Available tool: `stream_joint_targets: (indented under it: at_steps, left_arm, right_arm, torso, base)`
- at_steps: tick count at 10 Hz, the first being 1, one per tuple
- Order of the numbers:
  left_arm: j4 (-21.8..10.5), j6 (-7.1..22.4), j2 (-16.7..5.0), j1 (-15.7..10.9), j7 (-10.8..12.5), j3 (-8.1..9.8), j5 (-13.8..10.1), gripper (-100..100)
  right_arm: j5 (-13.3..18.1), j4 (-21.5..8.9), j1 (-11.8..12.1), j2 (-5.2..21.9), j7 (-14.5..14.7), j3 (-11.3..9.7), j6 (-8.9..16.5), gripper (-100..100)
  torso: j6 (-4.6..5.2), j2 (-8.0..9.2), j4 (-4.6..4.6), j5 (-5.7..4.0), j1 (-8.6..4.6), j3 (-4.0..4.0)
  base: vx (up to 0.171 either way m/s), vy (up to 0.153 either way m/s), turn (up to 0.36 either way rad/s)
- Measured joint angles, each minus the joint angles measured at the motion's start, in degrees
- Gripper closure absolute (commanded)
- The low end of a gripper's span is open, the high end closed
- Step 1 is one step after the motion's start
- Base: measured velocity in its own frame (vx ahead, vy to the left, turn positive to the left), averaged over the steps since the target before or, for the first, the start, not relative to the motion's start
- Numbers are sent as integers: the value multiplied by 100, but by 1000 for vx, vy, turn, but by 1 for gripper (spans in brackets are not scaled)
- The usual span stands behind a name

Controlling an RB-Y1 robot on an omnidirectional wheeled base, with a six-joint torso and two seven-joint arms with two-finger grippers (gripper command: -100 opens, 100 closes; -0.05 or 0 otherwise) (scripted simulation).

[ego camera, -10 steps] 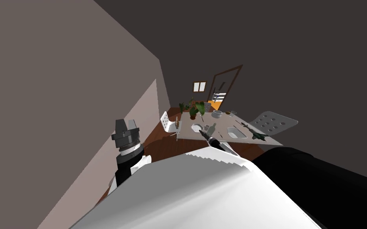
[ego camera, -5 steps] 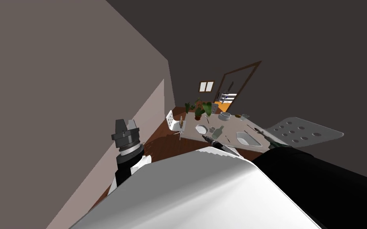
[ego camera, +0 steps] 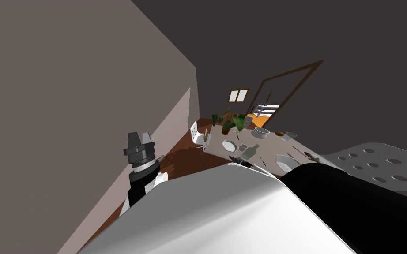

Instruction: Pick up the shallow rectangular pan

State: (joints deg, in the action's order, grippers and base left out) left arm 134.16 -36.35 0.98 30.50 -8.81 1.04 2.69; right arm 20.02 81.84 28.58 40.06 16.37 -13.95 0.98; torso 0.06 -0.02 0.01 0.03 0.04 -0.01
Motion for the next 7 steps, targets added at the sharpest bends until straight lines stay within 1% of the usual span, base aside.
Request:
stream_joint_targets:
  at_steps: [1, 2, 3, 4, 5, 6, 7]
  left_arm:
    - [0, 0, 0, -1, 0, -1, 0, 0]
    - [0, 0, 0, 0, 0, 0, 0, 0]
    - [0, 0, 0, 0, 0, 0, 0, 0]
    - [0, 0, 0, -1, 0, 0, 0, 0]
    - [0, 0, 0, 0, 0, 0, 0, 0]
    - [0, 0, 0, 0, 0, 0, 0, 0]
    - [0, 0, 0, 0, 0, 0, 0, 0]
  right_arm:
    - [88, -128, -20, 63, 62, -67, 61, -100]
    - [107, -259, -43, 153, 88, -113, 86, -100]
    - [141, -349, -18, 132, 112, -94, 67, -100]
    - [228, -562, -66, 160, 177, -143, 54, -100]
    - [270, -684, -60, 202, 221, -166, 60, -100]
    - [340, -880, -136, 266, 276, -271, 122, -100]
    - [400, -965, -103, 278, 330, -285, 162, -100]
  torso:
    - [-5, -1, 0, 0, 1, 0]
    - [2, 1, 0, 0, -2, 0]
    - [4, 6, 1, -1, -4, 3]
    - [-4, 4, 1, -1, -2, 2]
    - [2, 3, 1, -1, -4, 2]
    - [-3, -2, 0, -1, -2, -1]
    - [2, 0, 0, -1, -2, 0]
  base:
    - [15, 15, 116]
    - [5, 6, -41]
    - [8, 18, 248]
    - [14, 11, 163]
    - [25, 18, 217]
    - [21, 15, 159]
    - [25, 17, 261]
